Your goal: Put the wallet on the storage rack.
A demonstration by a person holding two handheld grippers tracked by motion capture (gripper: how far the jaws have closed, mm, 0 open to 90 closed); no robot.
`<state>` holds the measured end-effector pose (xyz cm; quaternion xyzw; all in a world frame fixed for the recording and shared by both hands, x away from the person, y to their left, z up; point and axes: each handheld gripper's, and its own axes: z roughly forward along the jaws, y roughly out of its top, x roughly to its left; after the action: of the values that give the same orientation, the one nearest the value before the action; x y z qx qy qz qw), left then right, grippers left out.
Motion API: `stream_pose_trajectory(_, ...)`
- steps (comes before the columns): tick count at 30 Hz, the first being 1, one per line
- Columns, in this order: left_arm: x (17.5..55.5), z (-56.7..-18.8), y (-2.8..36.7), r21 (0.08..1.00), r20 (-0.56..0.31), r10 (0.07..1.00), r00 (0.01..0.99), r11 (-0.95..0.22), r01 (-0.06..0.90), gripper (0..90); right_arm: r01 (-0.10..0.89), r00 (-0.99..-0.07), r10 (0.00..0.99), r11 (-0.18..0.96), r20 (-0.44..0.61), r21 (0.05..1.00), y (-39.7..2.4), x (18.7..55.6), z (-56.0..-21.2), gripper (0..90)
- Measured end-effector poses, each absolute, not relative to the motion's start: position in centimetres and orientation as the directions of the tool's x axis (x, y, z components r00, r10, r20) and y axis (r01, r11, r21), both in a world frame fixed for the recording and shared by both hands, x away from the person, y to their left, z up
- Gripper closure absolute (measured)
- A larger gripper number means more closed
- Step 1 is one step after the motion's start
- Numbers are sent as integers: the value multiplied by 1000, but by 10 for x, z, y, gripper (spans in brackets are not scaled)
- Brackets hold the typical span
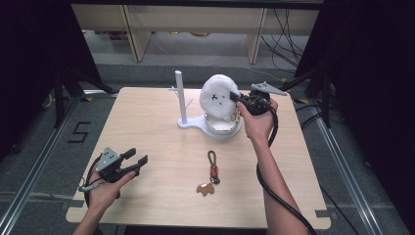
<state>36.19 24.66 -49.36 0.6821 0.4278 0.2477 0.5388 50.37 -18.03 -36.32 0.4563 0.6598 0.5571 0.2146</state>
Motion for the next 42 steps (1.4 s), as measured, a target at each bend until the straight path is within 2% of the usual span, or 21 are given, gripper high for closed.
stream_pose_trajectory(30, 362, -494, 246, 947, -138, 842, 521, -42, 319, 399, 408, -420, 870, -72, 257, 910, -182, 521, -389, 795)
stream_pose_trajectory(32, 362, -495, 246, 947, -137, 842, 521, -43, 319, 399, 390, -426, 878, -40, 219, 920, -183, 523, -392, 795)
stream_pose_trajectory(38, 361, -495, 246, 944, -133, 847, 515, -51, 327, 399, 415, -408, 880, -60, 244, 908, -182, 523, -396, 795)
stream_pose_trajectory(40, 361, -495, 246, 943, -133, 848, 514, -51, 328, 399, 384, -432, 882, -10, 189, 923, -185, 527, -398, 795)
stream_pose_trajectory(42, 361, -495, 246, 943, -132, 848, 513, -52, 328, 399, 385, -432, 881, -11, 191, 923, -185, 527, -398, 794)
